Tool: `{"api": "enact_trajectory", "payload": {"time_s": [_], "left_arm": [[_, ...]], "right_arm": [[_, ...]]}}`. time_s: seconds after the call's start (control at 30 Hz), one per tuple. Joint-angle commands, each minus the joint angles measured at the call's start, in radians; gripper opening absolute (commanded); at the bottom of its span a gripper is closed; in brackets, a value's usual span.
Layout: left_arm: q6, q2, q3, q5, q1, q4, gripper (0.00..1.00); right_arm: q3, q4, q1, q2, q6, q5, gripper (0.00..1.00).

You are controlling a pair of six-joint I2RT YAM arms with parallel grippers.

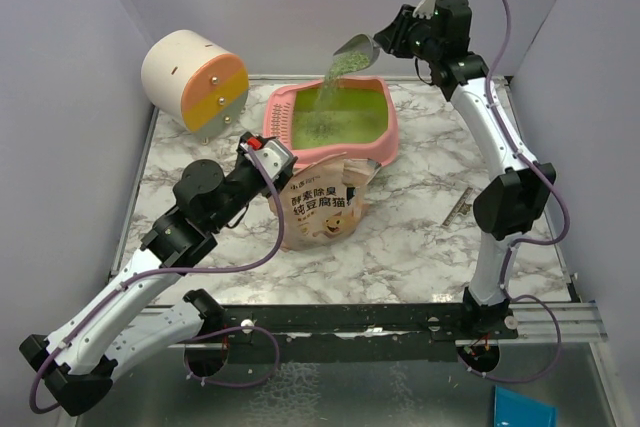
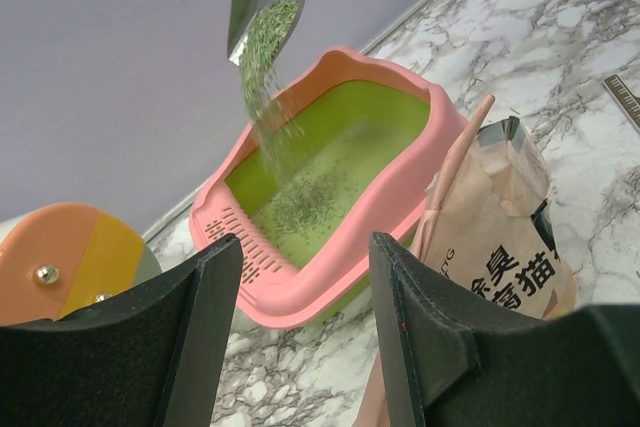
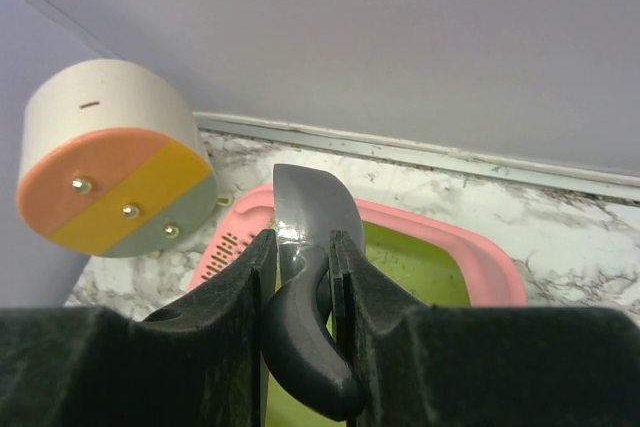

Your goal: Fill the litter box with clean litter

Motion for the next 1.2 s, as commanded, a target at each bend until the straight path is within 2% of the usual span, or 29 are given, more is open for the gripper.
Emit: {"api": "enact_trajectory", "payload": {"time_s": [0.0,0.23,0.4,0.53,0.67,0.87,1.17], "left_arm": [[-0.006,-0.005,0.044,0.007,0.003,-0.020,0.56],[-0.008,0.009,0.068,0.036,0.004,-0.058,0.57],[-0.015,0.013,0.088,0.068,0.003,-0.075,0.59],[-0.018,0.032,0.112,0.101,0.003,-0.103,0.59],[-0.017,0.048,0.131,0.130,0.003,-0.138,0.60],[-0.015,0.067,0.145,0.160,0.003,-0.173,0.61],[-0.012,0.123,0.224,0.259,0.003,-0.290,0.69]], "right_arm": [[0.035,-0.037,0.017,-0.049,-0.118,0.091,0.01],[0.056,-0.118,0.034,-0.077,-0.251,0.140,0.01],[0.068,-0.147,0.082,-0.089,-0.406,0.206,0.01],[0.050,-0.150,0.106,-0.113,-0.448,0.238,0.01],[0.020,-0.169,0.125,-0.166,-0.442,0.271,0.01],[-0.009,-0.284,0.135,-0.280,-0.385,0.265,0.01],[-0.207,-0.400,0.139,-0.547,-0.311,0.155,0.01]]}}
